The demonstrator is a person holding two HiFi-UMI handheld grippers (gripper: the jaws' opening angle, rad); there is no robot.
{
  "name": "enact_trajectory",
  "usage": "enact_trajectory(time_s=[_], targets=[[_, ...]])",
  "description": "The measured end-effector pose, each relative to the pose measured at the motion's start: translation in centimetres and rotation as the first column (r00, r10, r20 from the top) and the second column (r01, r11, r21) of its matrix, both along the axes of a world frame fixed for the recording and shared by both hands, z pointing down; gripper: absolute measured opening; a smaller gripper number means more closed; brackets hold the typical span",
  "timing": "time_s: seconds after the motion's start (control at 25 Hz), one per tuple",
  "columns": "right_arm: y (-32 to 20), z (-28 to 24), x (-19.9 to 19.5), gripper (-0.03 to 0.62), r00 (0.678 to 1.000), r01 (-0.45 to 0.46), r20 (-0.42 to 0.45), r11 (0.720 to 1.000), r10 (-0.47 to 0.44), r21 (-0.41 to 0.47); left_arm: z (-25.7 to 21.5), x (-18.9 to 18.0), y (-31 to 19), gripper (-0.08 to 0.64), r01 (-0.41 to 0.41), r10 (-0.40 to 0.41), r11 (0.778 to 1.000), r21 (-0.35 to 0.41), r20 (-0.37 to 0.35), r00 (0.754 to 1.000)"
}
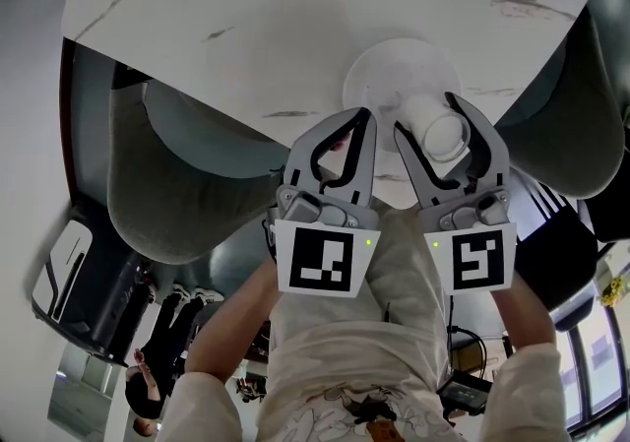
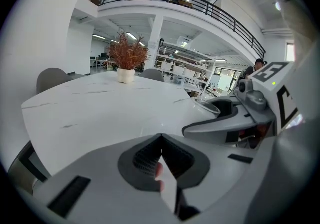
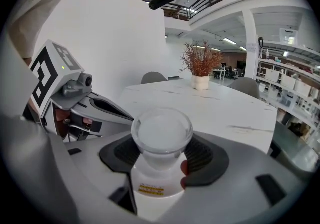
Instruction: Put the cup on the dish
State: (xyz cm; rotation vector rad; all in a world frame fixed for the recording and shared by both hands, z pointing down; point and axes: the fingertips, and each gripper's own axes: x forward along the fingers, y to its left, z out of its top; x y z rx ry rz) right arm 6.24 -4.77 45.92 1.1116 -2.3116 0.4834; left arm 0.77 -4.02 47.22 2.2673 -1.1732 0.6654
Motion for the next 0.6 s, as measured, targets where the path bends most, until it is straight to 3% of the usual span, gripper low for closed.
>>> enact_trajectory(time_s=[0.36, 0.6], targets=[[-0.1, 1.4, -0.4, 0.262, 0.999, -0.013, -0.031, 1.0, 0.014, 0.005, 0.6, -0.1, -0.4, 0.003, -0.004, 0.004, 1.0, -0.007, 0.0, 1.0], [0.9, 2.1, -0.3, 0.262, 0.994, 0.046, -0.096, 0.999, -0.043, 0.026, 1.2, -0.2, 0.2, 0.003, -0.011, 0.011, 1.0, -0.003, 0.009, 1.0]])
